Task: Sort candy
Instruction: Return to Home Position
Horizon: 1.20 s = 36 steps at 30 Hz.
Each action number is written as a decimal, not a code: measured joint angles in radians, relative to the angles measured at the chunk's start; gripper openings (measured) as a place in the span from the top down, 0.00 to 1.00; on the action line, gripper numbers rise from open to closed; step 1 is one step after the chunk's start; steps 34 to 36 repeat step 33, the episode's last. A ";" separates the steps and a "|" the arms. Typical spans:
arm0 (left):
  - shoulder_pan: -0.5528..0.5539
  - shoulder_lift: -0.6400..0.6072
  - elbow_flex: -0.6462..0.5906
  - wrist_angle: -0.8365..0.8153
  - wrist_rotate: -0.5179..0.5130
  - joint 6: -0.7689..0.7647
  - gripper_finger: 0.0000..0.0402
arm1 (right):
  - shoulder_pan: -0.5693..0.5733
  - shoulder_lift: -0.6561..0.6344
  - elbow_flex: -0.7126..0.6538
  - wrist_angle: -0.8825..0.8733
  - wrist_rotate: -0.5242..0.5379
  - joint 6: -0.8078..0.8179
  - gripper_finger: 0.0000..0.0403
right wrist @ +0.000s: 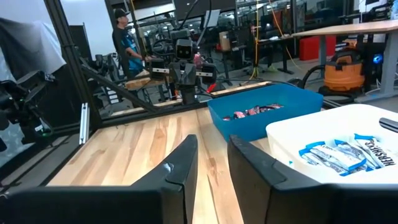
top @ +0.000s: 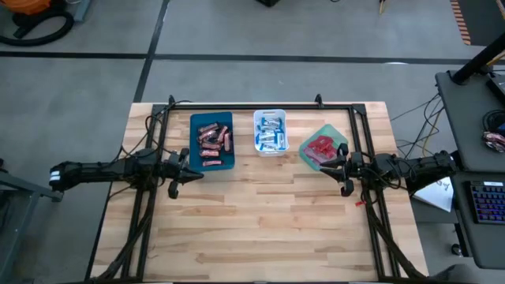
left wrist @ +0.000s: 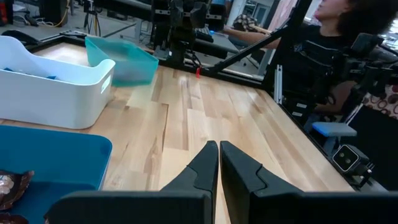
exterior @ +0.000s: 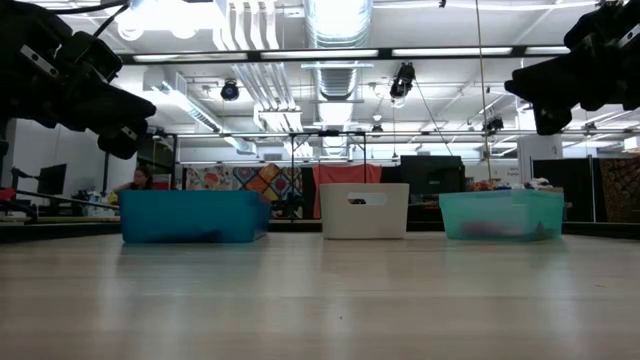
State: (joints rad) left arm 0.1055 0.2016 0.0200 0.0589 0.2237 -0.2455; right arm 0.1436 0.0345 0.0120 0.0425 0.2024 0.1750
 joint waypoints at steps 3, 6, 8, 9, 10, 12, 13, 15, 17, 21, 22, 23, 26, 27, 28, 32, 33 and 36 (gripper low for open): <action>0.000 0.000 0.000 0.000 0.000 0.000 1.00 | 0.000 0.000 0.000 0.000 0.000 -0.001 0.81; 0.000 0.000 0.000 0.000 0.000 0.000 1.00 | 0.000 0.000 0.000 0.000 0.000 -0.001 0.82; 0.000 0.000 0.000 0.000 0.000 0.000 1.00 | 0.000 0.000 0.000 0.000 0.000 0.000 0.82; 0.000 0.000 0.000 0.000 0.000 0.000 1.00 | 0.000 0.000 0.000 0.000 0.000 0.000 0.81; 0.000 0.000 0.000 0.000 0.000 0.000 1.00 | 0.000 0.000 0.000 0.000 0.000 0.000 0.81; 0.000 0.000 0.000 0.000 0.000 0.000 1.00 | 0.000 0.000 0.000 0.000 0.000 -0.001 0.80; 0.000 0.000 0.000 0.000 0.000 0.000 1.00 | 0.000 0.000 0.000 0.000 0.000 0.000 0.80; 0.000 0.000 0.000 0.000 0.000 0.000 1.00 | 0.000 0.000 0.000 0.000 0.000 -0.001 0.79; 0.000 0.000 0.000 0.000 0.000 0.000 1.00 | 0.000 0.000 0.000 0.000 0.000 0.000 0.78; 0.000 0.000 0.000 0.000 0.000 0.000 1.00 | 0.000 0.000 0.000 0.000 0.000 -0.001 0.78; 0.000 0.000 0.000 0.000 0.000 0.000 1.00 | 0.000 0.000 0.000 0.000 0.000 0.000 0.78; 0.000 0.000 0.000 0.000 0.000 0.000 1.00 | 0.000 0.000 0.000 0.000 0.000 0.000 0.79; 0.000 0.000 0.000 0.000 0.000 0.000 1.00 | 0.000 0.000 0.000 0.000 0.000 -0.001 0.80; 0.000 0.000 0.000 0.000 0.000 0.000 1.00 | 0.000 0.000 0.000 0.000 0.000 0.000 0.80; 0.000 0.000 0.000 0.000 0.000 0.000 1.00 | 0.000 0.000 0.000 0.000 0.000 0.000 0.81; 0.000 0.000 0.000 0.000 0.000 0.000 1.00 | 0.000 0.000 0.000 0.000 0.000 0.000 0.82; 0.000 0.000 0.000 0.000 0.000 0.000 1.00 | 0.000 0.000 0.000 -0.001 0.000 0.000 0.82; 0.000 0.000 0.000 0.000 0.000 0.000 1.00 | 0.000 0.000 0.000 -0.001 0.000 0.000 0.82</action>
